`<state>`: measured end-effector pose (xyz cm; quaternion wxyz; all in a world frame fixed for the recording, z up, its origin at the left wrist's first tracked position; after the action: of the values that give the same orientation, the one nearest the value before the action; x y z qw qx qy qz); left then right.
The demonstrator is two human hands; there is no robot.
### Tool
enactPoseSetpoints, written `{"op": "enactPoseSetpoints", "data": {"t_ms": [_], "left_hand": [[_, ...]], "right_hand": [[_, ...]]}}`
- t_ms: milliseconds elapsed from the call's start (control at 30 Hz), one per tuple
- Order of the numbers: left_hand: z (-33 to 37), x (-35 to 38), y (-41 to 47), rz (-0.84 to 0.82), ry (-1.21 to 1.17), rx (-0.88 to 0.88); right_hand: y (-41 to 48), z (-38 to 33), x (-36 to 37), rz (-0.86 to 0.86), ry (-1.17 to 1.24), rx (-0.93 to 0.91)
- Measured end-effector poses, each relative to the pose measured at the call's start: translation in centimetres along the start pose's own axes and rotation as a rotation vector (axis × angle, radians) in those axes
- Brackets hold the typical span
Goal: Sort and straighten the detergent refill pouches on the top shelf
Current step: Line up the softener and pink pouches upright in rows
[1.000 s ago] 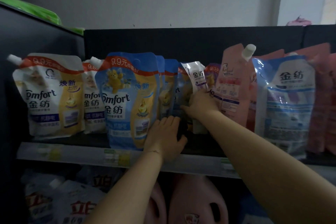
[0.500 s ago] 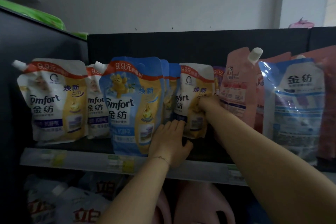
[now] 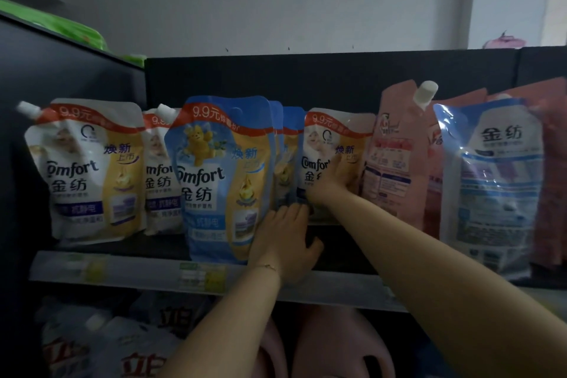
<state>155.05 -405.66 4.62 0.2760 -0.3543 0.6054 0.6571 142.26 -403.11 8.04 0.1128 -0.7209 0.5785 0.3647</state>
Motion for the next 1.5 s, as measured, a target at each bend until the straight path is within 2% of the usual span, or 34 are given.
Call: {"op": "enactPoseSetpoints", "data": {"t_ms": [67, 133, 267, 400, 567, 767, 900, 1000, 1100, 1167, 1333, 1400, 1500], "left_hand": [[0.0, -0.1, 0.0, 0.008, -0.010, 0.002], [0.0, -0.1, 0.1, 0.014, -0.012, 0.005], [0.0, 0.1, 0.2, 0.002, 0.019, 0.010], [0.1, 0.3, 0.2, -0.011, 0.044, 0.021], [0.5, -0.3, -0.1, -0.003, 0.045, 0.049], [1.5, -0.8, -0.9, -0.044, 0.047, 0.119], [2.1, -1.4, -2.1, -0.083, -0.063, 0.141], [2.5, -2.8, -4.1, 0.003, -0.126, 0.267], [0.9, -4.3, -6.2, 0.064, -0.104, 0.351], [-1.6, -5.4, -7.3, 0.093, -0.081, 0.324], [-9.0, -8.3, -9.1, 0.187, -0.019, 0.116], [-11.5, -8.6, -9.3, 0.181, -0.045, 0.001], [-13.0, -8.6, -9.0, 0.182, -0.095, -0.131]], "right_hand": [[0.4, 0.5, 1.2, -0.123, -0.009, 0.092], [0.2, 0.2, 1.2, -0.151, 0.012, 0.101], [0.3, -0.7, 1.3, -0.202, 0.077, -0.074], [0.3, 0.1, 0.7, -0.293, 0.112, -0.101], [-1.1, -0.2, -1.5, -0.177, 0.019, -0.145], [-4.6, 0.0, -2.1, -0.170, 0.062, -0.235], [-7.6, -0.9, -2.5, -0.242, 0.113, -0.333], [-9.8, -2.2, -2.1, -0.358, 0.181, -0.382], [-11.4, -4.2, -1.0, -0.372, 0.131, -0.434], [-11.7, -5.5, 0.4, -0.348, 0.138, -0.418], [-11.4, -6.4, 2.0, -0.178, 0.253, -0.311], [-11.7, -6.0, 2.1, -0.205, 0.342, -0.284], [-11.8, -4.9, 2.2, -0.290, 0.339, -0.242]]}}
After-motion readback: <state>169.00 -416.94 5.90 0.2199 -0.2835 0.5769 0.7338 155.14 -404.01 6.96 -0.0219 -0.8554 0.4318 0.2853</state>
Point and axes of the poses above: each hand's wrist, its own y-axis towards the middle knuckle, its own x-axis out of the palm, z = x × y, the point moved 9 cm from there along y, towards the middle knuckle
